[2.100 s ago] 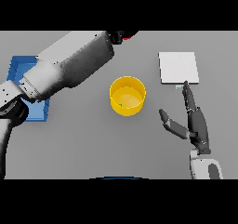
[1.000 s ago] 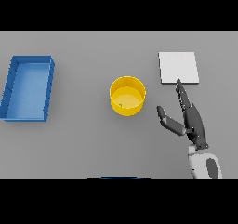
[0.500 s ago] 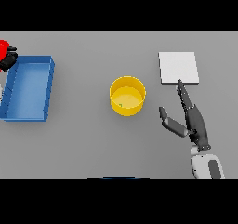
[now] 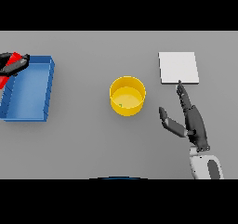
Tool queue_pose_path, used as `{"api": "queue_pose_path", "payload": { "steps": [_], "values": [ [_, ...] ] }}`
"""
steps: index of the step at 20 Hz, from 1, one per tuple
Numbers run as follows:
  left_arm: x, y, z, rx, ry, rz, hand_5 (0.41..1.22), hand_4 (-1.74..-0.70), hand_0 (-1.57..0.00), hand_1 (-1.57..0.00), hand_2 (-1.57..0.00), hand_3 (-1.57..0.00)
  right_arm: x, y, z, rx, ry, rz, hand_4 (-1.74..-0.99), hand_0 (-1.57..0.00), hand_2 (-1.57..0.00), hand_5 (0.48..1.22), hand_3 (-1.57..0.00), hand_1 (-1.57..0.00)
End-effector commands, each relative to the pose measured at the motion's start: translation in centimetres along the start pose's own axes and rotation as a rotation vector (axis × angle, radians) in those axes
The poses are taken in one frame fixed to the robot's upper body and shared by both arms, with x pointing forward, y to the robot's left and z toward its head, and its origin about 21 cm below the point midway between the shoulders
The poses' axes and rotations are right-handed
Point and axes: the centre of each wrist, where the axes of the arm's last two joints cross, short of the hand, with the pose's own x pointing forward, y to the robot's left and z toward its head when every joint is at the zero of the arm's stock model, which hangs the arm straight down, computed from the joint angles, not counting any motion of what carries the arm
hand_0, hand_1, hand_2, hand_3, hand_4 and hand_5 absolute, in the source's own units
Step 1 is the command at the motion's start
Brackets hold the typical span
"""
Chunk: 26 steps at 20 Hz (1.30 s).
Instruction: Pick up the red beaker and tilt it to pour out 1 green nut into yellow bowl. Pick up the yellow bowl and place it on the metallic measuring scale.
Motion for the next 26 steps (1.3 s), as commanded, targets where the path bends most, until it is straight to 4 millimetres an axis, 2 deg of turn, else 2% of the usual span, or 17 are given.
{"api": "queue_pose_path", "payload": {
  "steps": [1,2,4,9,11,13,15,18,22,26],
  "values": [
    [-0.1,0.2,0.1,-0.011,0.013,-0.043,0.651,-0.92,-0.48,-0.44,-0.42,-0.43,0.0,-0.1,0.2,0.000,-0.008,0.002,-1.155,0.00,0.00,0.670,0.00,0.00],
    [-0.2,0.2,0.1,-0.018,0.017,-0.066,0.644,-0.88,-0.38,-0.35,-0.33,-0.34,0.1,0.3,0.3,0.008,-0.015,0.003,-1.155,0.00,0.00,0.669,0.00,0.00],
    [-0.3,0.2,0.0,-0.013,0.043,-0.120,0.627,-0.83,-0.25,-0.22,-0.21,-0.22,0.1,-0.1,0.0,-0.001,-0.001,0.030,-1.156,0.00,0.00,0.665,0.00,0.00],
    [-0.3,0.0,-0.3,0.028,-0.003,-0.138,0.631,-0.78,-0.08,-0.07,-0.07,-0.07,0.3,0.2,-0.7,-0.006,0.016,0.054,-1.144,0.00,0.00,0.644,0.00,0.00],
    [0.2,-0.6,-0.3,0.026,-0.045,-0.105,0.635,-0.78,-0.05,-0.05,-0.04,-0.05,0.6,0.5,-0.6,0.019,0.032,0.128,-1.115,0.00,0.00,0.638,0.00,0.00],
    [0.0,-0.4,0.0,0.032,-0.084,-0.066,0.652,-0.79,-0.03,-0.03,-0.03,-0.03,1.3,0.1,-1.6,0.121,-0.023,0.190,-1.080,0.00,0.00,0.662,0.00,0.00],
    [-0.3,-0.6,0.2,0.023,-0.096,-0.044,0.661,-0.80,-0.02,-0.02,-0.02,-0.02,1.9,-0.3,-2.7,0.224,-0.029,0.327,-1.103,0.00,0.00,0.662,0.00,0.00],
    [0.2,-1.5,0.2,0.009,-0.088,-0.047,0.678,-0.80,-0.01,-0.01,-0.01,-0.01,3.1,-0.7,-4.6,0.346,-0.074,0.564,-1.132,0.00,0.00,0.631,0.00,0.00],
    [-0.1,-1.5,0.3,-0.002,-0.082,-0.033,0.688,-0.81,0.00,0.00,0.00,0.00,4.2,0.2,-7.5,0.539,-0.153,0.808,-1.152,0.00,0.00,0.632,0.00,0.00],
    [-0.4,-1.2,0.5,-0.005,-0.088,-0.037,0.689,-0.81,0.00,0.00,0.00,0.00,5.1,2.0,-9.4,0.713,-0.235,0.953,-1.164,0.00,0.00,0.641,0.00,0.00]
  ]
}}
